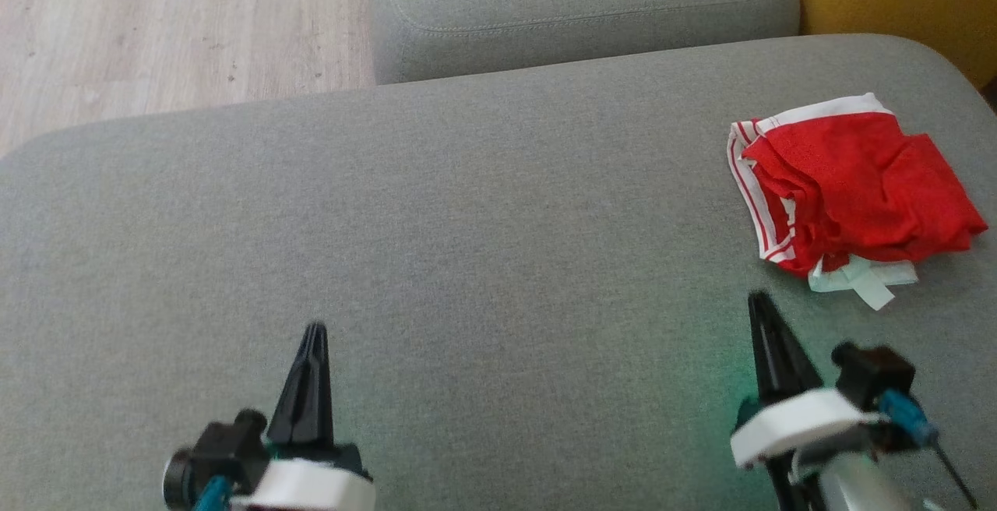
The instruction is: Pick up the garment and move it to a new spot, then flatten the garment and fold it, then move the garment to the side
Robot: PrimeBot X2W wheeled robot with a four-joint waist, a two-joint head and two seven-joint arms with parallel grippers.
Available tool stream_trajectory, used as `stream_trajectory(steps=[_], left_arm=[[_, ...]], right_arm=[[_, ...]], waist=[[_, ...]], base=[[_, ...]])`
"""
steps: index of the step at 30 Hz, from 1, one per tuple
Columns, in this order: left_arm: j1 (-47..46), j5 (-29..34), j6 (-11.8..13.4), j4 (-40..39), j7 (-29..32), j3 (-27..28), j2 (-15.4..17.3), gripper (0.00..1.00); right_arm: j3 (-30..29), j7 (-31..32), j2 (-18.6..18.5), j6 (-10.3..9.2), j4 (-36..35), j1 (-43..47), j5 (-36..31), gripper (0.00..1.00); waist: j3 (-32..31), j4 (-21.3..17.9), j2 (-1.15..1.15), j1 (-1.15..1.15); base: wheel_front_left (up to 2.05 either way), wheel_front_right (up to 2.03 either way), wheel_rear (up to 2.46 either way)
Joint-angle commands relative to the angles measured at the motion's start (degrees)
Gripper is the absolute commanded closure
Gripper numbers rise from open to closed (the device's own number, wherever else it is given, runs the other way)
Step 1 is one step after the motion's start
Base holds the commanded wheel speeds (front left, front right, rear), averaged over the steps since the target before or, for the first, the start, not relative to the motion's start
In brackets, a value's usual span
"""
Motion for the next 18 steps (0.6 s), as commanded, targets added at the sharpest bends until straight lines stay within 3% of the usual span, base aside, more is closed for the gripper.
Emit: stream_trajectory(steps=[1,18], left_arm=[[0.1,-0.8,0.0,0.2,0.1,0.1,0.0,1.00],[-0.8,-11.8,-0.8,0.6,2.7,2.0,0.4,1.00]], right_arm=[[-0.1,0.2,0.0,-0.01,0.1,0.2,0.8,1.00],[-1.5,2.9,-0.1,0.05,-1.3,0.2,11.8,1.00]], waist=[[0.0,0.0,0.00,0.00],[-0.1,0.4,0.00,0.00]], base=[[0.00,0.00,0.00],[0.00,0.00,0.00]])
